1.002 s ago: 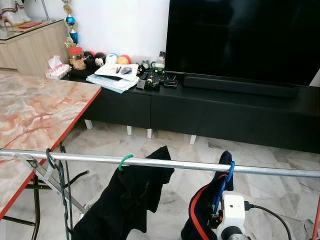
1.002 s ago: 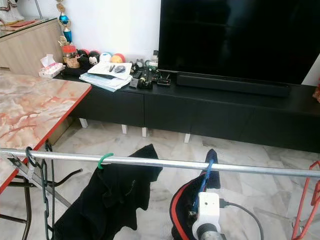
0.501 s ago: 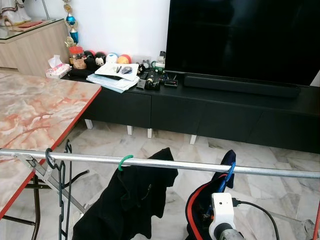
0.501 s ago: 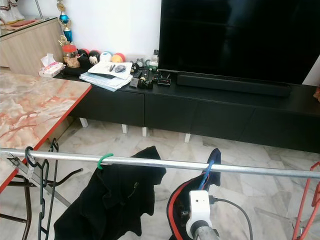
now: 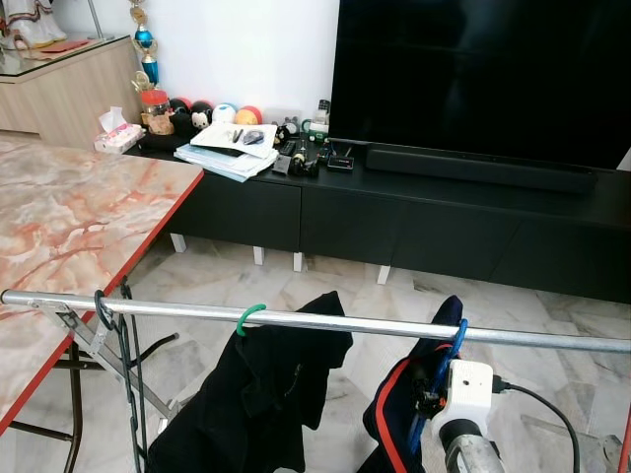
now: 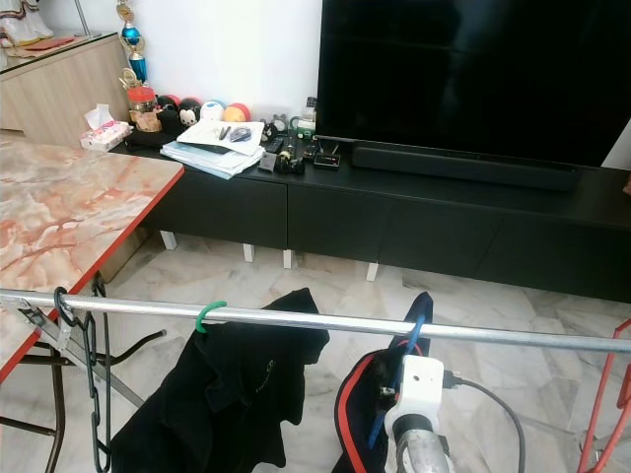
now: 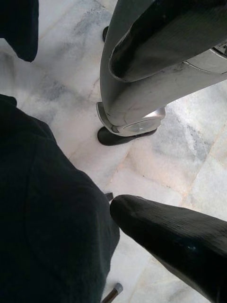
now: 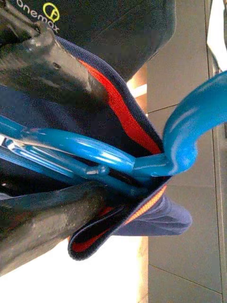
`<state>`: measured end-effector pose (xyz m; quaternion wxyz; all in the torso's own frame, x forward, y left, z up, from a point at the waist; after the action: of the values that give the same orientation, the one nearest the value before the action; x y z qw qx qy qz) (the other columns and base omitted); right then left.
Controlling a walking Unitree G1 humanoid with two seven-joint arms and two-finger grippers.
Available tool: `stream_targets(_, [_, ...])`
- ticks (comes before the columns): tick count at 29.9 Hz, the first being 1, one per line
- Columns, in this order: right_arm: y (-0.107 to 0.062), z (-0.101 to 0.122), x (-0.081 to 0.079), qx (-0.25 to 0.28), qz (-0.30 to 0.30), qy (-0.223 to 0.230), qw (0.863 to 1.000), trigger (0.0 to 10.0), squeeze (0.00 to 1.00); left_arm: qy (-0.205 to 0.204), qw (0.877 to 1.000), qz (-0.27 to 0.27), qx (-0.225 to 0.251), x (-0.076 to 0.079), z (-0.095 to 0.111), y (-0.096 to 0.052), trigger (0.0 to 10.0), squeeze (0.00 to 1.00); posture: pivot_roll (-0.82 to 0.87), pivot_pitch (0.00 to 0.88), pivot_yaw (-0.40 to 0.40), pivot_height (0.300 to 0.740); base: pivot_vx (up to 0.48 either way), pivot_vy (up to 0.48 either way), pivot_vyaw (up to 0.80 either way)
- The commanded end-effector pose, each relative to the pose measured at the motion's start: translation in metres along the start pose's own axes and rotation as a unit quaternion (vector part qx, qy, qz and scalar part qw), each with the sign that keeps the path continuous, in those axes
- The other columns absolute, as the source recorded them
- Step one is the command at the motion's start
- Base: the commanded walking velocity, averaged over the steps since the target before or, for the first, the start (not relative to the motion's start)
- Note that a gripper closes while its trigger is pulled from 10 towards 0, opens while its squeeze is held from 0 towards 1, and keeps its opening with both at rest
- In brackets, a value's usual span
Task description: Hang hanger
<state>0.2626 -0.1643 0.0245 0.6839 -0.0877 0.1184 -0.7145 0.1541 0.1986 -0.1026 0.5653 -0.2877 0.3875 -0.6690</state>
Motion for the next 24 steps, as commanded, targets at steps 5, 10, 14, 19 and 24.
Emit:
stream_targets(5, [0.000, -0.004, -0.005, -0.009, 0.016, 0.004, 1.000, 10.0, 0.00, 0.011, 0.999, -0.010, -0.030, 0.004, -0.015, -0.003, 10.0, 0.00, 0.18, 0.000, -0.019, 0.740, 0.000, 0.000, 0.00])
stream_targets(10, [0.004, -0.006, -0.006, -0.022, 0.020, -0.014, 0.999, 8.4, 0.00, 0.012, 0.999, -0.010, -0.030, 0.004, -0.015, -0.003, 10.0, 0.00, 0.18, 0.000, -0.018, 0.740, 0.000, 0.000, 0.00])
stream_targets(14, [0.007, -0.004, -0.004, -0.019, 0.017, -0.014, 1.000, 0.0, 0.00, 0.011, 0.999, -0.010, -0.030, 0.004, -0.015, -0.003, 10.0, 0.00, 0.18, 0.000, -0.018, 0.740, 0.000, 0.000, 0.00])
stream_targets(19, [0.010, -0.002, -0.004, -0.016, 0.017, -0.014, 1.000, 0.0, 0.00, 0.011, 0.999, -0.010, -0.029, 0.004, -0.015, -0.003, 10.0, 0.00, 0.18, 0.000, -0.018, 0.740, 0.000, 0.000, 0.00])
stream_targets(24, [0.011, -0.001, -0.003, -0.012, 0.014, -0.016, 1.000, 0.0, 0.00, 0.011, 0.999, -0.010, -0.029, 0.004, -0.015, -0.003, 10.0, 0.00, 0.18, 0.000, -0.019, 0.740, 0.000, 0.000, 0.00])
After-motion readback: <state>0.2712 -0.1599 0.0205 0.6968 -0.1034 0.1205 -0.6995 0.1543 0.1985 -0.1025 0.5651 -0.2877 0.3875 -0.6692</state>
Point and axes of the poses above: a point about 5 cm out from each wrist's last joint towards the gripper, its own y axis pointing out of the wrist towards the gripper, its own z axis along the axis of the wrist's last joint, x = y × z, the point moved 1 cm from there along y, pointing out of the wrist towards the gripper, and after that the axes turned 2 degrees about -y, right-handed, at the moved point
